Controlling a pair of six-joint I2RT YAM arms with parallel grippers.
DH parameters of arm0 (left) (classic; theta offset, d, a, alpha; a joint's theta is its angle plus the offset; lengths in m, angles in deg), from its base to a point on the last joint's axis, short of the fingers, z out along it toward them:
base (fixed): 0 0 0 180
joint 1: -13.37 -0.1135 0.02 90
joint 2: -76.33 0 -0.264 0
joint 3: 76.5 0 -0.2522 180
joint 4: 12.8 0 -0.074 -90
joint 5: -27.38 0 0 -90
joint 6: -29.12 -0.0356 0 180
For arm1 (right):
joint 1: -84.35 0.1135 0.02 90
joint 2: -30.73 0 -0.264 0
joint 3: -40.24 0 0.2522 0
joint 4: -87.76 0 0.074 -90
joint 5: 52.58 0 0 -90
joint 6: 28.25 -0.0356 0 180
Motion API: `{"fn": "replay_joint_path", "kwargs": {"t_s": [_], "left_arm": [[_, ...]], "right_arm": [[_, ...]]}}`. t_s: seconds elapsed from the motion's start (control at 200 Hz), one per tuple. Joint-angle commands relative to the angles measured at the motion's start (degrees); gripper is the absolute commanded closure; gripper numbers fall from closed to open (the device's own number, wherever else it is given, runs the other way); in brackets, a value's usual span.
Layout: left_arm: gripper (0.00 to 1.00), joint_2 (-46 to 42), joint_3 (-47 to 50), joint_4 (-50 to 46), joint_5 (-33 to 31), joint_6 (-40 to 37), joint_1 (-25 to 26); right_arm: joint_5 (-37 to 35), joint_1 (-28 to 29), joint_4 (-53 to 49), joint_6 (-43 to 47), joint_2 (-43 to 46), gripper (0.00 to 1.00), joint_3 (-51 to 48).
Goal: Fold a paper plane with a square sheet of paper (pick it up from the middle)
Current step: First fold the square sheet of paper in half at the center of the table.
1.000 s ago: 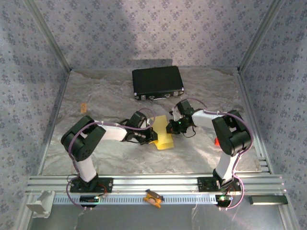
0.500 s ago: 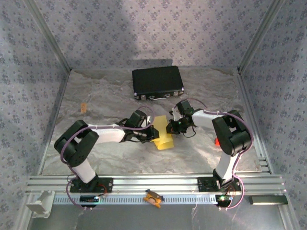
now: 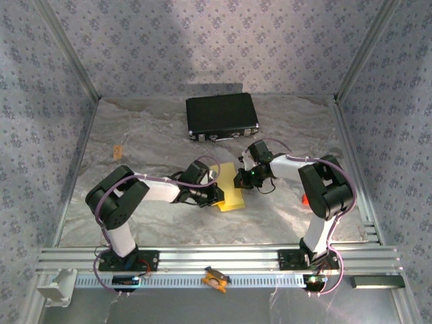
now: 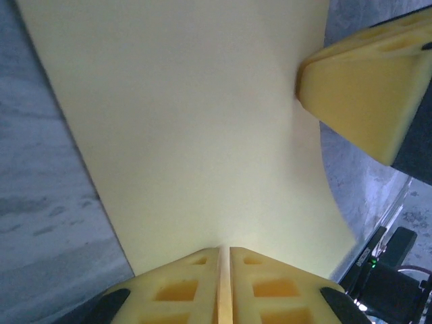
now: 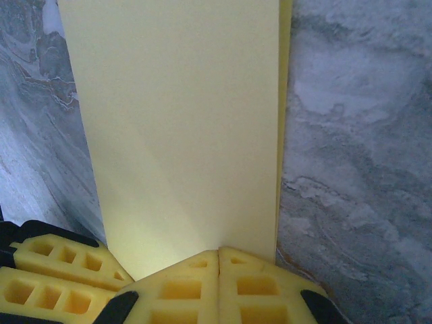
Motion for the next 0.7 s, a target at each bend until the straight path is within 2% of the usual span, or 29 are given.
{"fn": "replay_joint_path", "kwargs": {"t_s": [0.0,0.38,0.695], "left_arm": [[0.88,0.4,1.4,-8.4,-4.0,-4.9,0.5],[0.87,-4.9,-1.7,-7.2,-4.6,-3.0,2.2],[0.85,-3.2,-0.5,-0.1,-0.3,-0.1,2.7]], "right_arm": [[-7.8,0.3,-6.0,-0.6,-2.6,1.0,-3.1],[-7.8,0.2,-6.0,-0.6,-2.5,1.0,-3.1],[-7.8,0.3,-6.0,-0.6,-2.5,1.0,-3.2]]}}
